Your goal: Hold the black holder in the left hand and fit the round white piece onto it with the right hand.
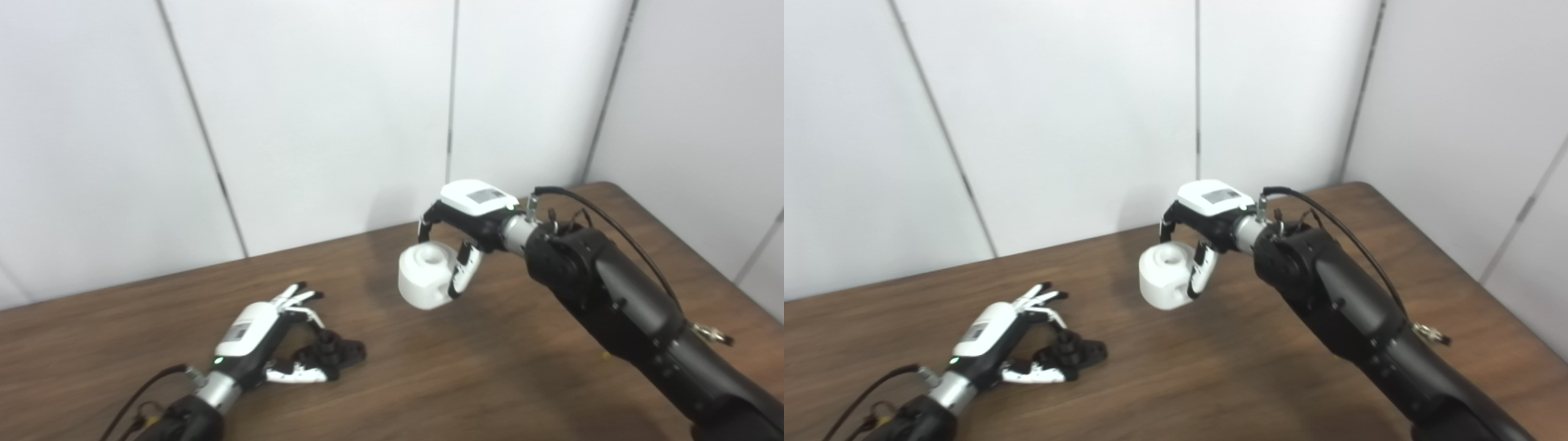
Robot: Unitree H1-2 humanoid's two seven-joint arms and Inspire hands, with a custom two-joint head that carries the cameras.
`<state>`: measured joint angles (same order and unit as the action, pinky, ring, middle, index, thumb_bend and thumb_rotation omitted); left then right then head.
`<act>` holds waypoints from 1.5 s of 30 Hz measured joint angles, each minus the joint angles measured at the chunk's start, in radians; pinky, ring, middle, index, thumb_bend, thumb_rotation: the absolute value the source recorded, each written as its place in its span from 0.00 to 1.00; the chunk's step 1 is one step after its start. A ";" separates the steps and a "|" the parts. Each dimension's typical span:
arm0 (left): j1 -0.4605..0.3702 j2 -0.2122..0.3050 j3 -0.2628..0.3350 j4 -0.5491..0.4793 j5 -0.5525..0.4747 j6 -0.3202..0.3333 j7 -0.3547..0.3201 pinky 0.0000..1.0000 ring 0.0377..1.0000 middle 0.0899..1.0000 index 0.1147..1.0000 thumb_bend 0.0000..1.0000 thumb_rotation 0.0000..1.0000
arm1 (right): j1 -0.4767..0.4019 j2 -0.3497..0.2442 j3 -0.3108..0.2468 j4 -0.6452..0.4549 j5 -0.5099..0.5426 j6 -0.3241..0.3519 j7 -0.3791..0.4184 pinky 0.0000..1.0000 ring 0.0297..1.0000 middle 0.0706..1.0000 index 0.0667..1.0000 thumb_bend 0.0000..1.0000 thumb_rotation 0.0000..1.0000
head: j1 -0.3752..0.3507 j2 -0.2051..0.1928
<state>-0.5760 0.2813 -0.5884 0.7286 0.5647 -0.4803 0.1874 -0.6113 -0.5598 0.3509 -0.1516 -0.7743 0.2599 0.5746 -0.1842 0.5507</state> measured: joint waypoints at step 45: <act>0.027 -0.067 0.049 -0.070 0.045 0.104 -0.038 1.00 1.00 0.90 0.41 0.52 0.08 | -0.041 0.163 0.026 0.006 0.057 -0.086 0.021 0.77 0.81 0.73 0.44 0.52 0.13 | 0.256 0.049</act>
<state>-0.5493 0.2141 -0.5391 0.6588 0.6100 -0.3765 0.1490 -0.6522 -0.3970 0.3770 -0.1457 -0.7173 0.1741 0.5953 0.0721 0.5998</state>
